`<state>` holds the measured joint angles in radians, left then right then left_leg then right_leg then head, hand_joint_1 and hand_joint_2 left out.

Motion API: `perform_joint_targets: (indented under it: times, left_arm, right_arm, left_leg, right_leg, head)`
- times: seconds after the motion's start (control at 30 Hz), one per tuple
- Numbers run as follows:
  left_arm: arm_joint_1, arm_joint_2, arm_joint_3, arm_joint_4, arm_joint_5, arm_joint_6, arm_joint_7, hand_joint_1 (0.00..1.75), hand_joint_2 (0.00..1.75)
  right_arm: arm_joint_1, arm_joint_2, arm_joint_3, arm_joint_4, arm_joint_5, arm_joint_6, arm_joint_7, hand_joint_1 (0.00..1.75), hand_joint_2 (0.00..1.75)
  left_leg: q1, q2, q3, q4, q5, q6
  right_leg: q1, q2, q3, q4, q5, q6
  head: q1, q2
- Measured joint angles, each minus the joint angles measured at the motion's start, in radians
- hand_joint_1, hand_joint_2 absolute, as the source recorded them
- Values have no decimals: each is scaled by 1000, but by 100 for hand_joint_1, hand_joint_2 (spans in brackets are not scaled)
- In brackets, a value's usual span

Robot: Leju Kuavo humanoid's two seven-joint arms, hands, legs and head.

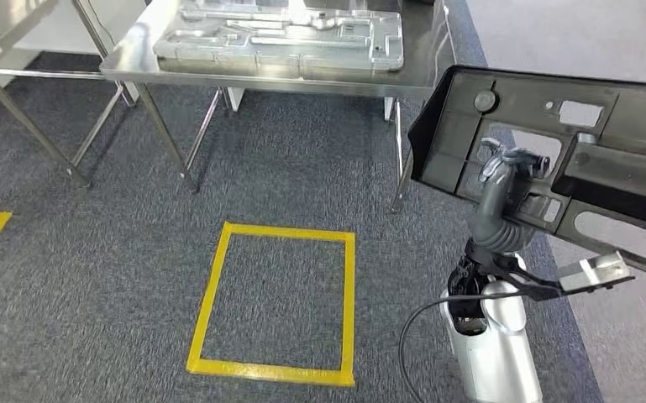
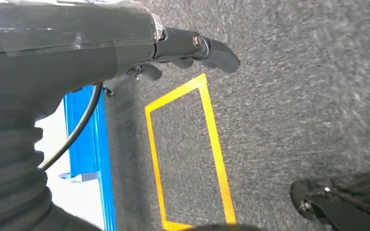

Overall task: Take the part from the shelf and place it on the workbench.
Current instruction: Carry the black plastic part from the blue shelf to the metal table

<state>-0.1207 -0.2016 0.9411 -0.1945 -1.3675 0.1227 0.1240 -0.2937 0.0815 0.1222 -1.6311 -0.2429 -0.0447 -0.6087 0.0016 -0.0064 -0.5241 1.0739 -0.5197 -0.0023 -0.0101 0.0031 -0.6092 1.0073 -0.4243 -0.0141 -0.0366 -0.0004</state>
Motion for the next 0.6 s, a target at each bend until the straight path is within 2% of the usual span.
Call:
perform_joint_targets:
  times: [0.1,0.13,0.17,0.2,0.27,0.33,0.43,0.5,0.53,0.6]
  left_arm:
    - [-2,2,0,0,0,-1,-2,0,175]
    - [-1,2,0,0,1,-2,-2,0,175]
    - [1,2,0,0,2,-3,-4,0,175]
    - [3,2,0,0,4,-4,-6,0,175]
    - [7,2,0,0,6,-6,-14,0,175]
    - [8,1,0,0,6,-10,-23,0,175]
    - [6,-5,0,0,10,-13,-34,0,175]
    - [3,-8,0,0,16,-13,-42,0,175]
    - [-1,-10,0,0,17,-13,-45,0,175]
    - [-5,-11,0,0,16,-14,-48,0,175]
  right_arm:
    - [-28,0,15,19,10,-5,2,175,175]
    - [-34,0,19,25,12,-7,4,175,175]
    - [-38,0,21,29,14,-10,6,175,175]
    - [-42,-1,23,33,15,-11,8,175,175]
    - [-50,-2,28,37,15,-13,12,175,175]
    - [-58,-5,35,38,16,-16,16,175,175]
    - [-67,-12,40,41,18,-18,22,175,175]
    - [-79,-19,42,47,17,-16,23,175,175]
    - [-86,-23,43,52,17,-14,23,175,175]
    - [-93,-27,47,63,14,-13,23,175,175]
  left_leg:
    - [3,0,-120,184,-68,-9]
    - [3,0,-153,219,-84,-10]
    - [3,0,-169,219,-80,-10]
    - [3,0,-168,185,-53,-8]
    - [1,0,-134,54,43,0]
    - [-5,0,-107,-38,92,13]
    - [-6,-1,-90,-63,93,32]
    - [-2,-1,-73,-71,91,42]
    - [-1,-1,-65,-73,89,46]
    - [-1,-2,-56,-74,78,51]
  right_leg:
    - [0,0,18,-2,-18,-8]
    - [1,1,25,-2,-25,-9]
    - [2,1,35,-2,-33,-8]
    - [2,2,47,-2,-41,-7]
    - [4,2,72,-1,-59,-3]
    - [6,3,84,-2,-74,7]
    - [7,4,90,6,-80,26]
    - [6,2,73,51,-92,36]
    - [4,2,45,100,-109,41]
    - [2,1,-38,225,-155,47]
  head:
    - [0,0]
    - [0,0]
    - [0,0]
    - [0,0]
    - [0,0]
    - [0,0]
    - [0,0]
    - [0,0]
    - [0,0]
    - [0,0]
